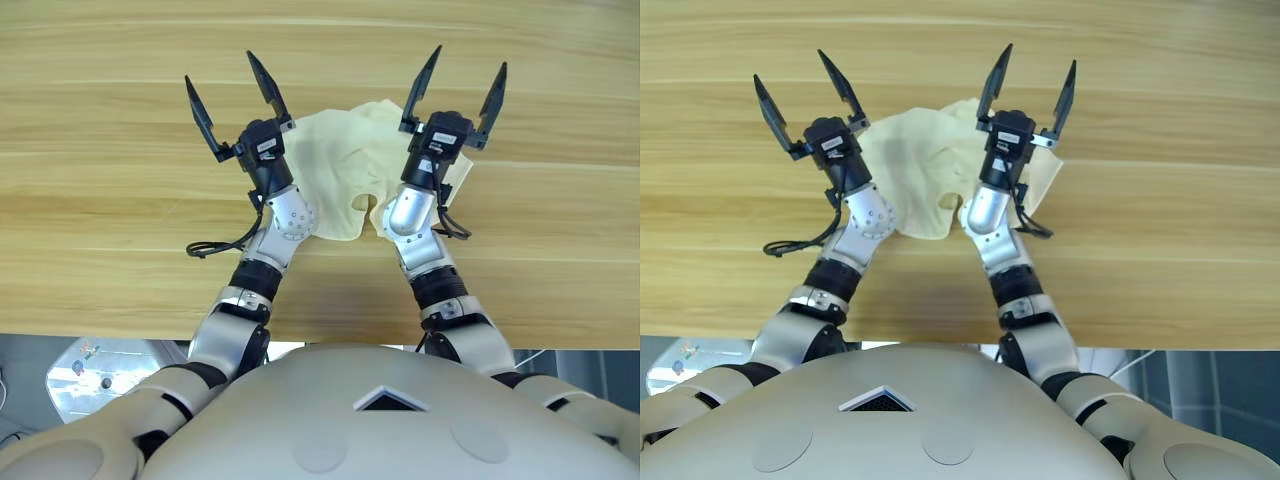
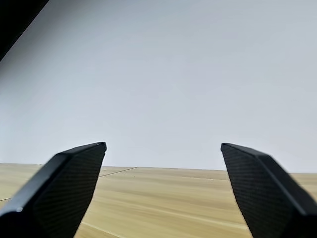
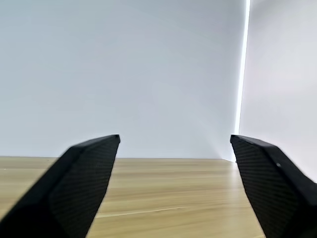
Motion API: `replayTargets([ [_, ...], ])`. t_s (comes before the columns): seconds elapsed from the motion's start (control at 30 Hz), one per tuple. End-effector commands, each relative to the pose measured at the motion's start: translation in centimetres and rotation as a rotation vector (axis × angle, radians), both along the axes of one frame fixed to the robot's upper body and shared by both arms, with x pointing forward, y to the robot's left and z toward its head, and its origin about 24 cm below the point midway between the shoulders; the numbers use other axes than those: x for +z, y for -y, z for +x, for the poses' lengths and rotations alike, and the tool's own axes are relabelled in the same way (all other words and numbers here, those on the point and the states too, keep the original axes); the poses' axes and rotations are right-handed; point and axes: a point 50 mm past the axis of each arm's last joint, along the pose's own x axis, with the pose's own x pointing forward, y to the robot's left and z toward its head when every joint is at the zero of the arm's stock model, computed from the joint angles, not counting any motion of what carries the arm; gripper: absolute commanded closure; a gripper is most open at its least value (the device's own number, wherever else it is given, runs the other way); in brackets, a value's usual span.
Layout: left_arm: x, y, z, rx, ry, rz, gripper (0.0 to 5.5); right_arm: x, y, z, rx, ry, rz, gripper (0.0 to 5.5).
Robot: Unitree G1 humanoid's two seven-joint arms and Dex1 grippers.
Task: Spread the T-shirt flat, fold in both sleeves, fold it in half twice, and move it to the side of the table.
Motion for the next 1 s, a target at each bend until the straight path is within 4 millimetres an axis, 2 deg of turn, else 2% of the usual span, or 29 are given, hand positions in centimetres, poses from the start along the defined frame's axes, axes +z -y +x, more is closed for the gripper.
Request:
replayTargets([
  [0.03,-0.3,3.6,-1.6,-0.067,-0.070,-0.039,1.19,0.2,-3.2,-1.2,0.033,-0.036,0.127,1.36],
  [0.2,-0.7,3.9,-1.8,-0.086,-0.125,-0.014,1.19,0.7,-3.8,-1.2,0.117,-0.004,0.098,1.36],
  [0.4,-0.7,3.6,-1.4,-0.092,-0.199,-0.145,1.19,1.5,-4.6,-0.5,0.131,-0.043,-0.022,1.36],
  [0.53,-0.6,1.6,-0.6,-0.038,-0.218,-0.174,1.19,1.9,-6.7,0.5,0.185,-0.085,-0.051,1.36],
  [0.63,-0.6,0.7,-0.1,0.004,-0.229,-0.190,1.19,2.0,-7.5,1.3,0.226,-0.103,-0.068,1.36],
  [0.8,0.1,0.4,-0.1,0.025,-0.213,-0.190,1.19,2.6,-7.9,1.6,0.248,-0.090,-0.060,1.36],
  [1.0,1.0,0.8,0.0,0.009,-0.206,-0.178,1.19,3.3,-7.4,1.9,0.229,-0.076,-0.046,1.36],
])
